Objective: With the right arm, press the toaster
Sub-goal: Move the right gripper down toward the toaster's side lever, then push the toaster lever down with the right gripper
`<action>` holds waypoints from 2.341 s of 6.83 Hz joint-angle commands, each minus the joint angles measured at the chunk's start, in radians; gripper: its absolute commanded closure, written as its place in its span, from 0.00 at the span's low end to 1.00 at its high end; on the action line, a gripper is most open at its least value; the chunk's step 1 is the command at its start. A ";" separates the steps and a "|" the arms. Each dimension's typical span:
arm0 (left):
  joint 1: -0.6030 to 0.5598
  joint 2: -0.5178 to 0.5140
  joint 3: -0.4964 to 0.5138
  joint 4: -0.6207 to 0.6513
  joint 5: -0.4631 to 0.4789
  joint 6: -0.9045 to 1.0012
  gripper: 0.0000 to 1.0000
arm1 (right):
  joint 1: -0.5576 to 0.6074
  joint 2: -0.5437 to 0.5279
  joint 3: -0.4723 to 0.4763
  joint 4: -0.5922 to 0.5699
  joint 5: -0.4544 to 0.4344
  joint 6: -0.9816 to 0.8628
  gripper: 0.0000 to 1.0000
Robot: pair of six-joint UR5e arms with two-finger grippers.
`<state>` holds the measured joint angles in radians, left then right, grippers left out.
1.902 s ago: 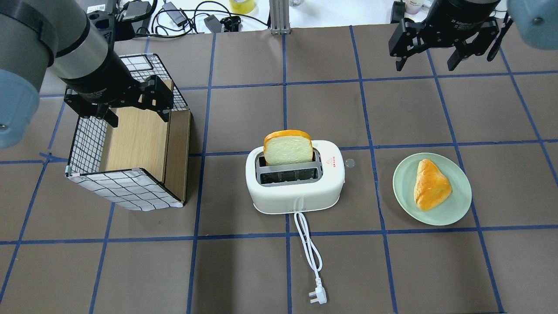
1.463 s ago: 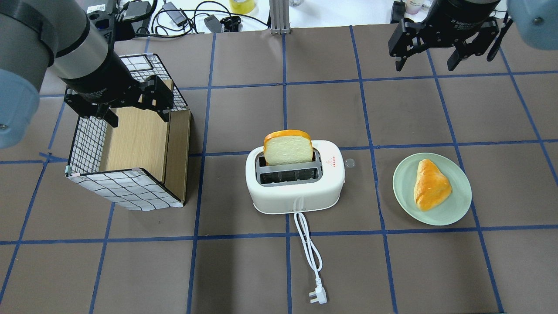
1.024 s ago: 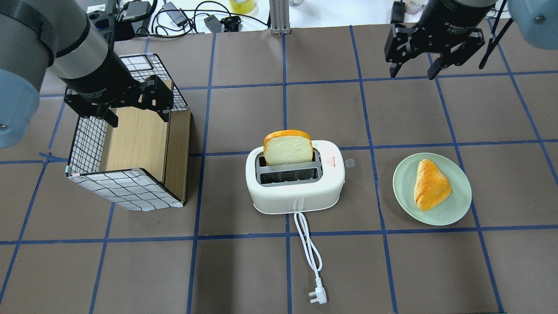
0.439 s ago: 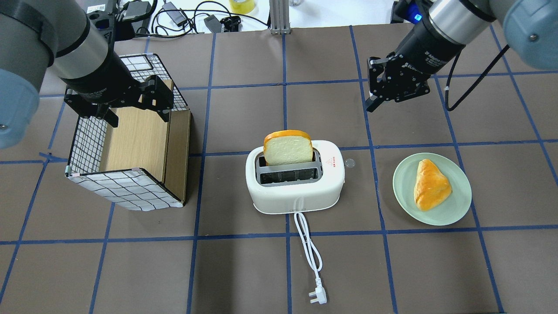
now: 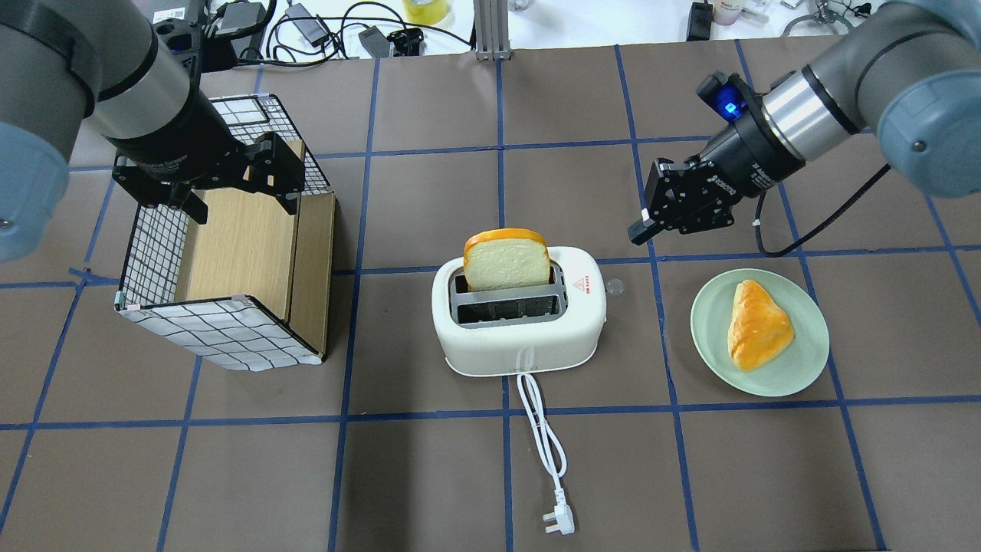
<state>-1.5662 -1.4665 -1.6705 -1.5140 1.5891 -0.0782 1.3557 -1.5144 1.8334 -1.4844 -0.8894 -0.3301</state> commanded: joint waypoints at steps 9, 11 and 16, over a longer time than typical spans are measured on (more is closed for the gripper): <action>0.000 0.000 0.000 0.000 0.000 0.000 0.00 | -0.029 0.066 0.245 -0.275 0.106 -0.082 1.00; 0.000 0.000 0.000 0.000 0.000 0.000 0.00 | -0.029 0.100 0.247 -0.292 0.093 -0.084 1.00; 0.000 0.000 0.000 0.000 0.000 0.000 0.00 | -0.029 0.141 0.257 -0.326 0.076 -0.081 1.00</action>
<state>-1.5662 -1.4665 -1.6705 -1.5140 1.5892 -0.0782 1.3269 -1.3842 2.0888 -1.8053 -0.8102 -0.4124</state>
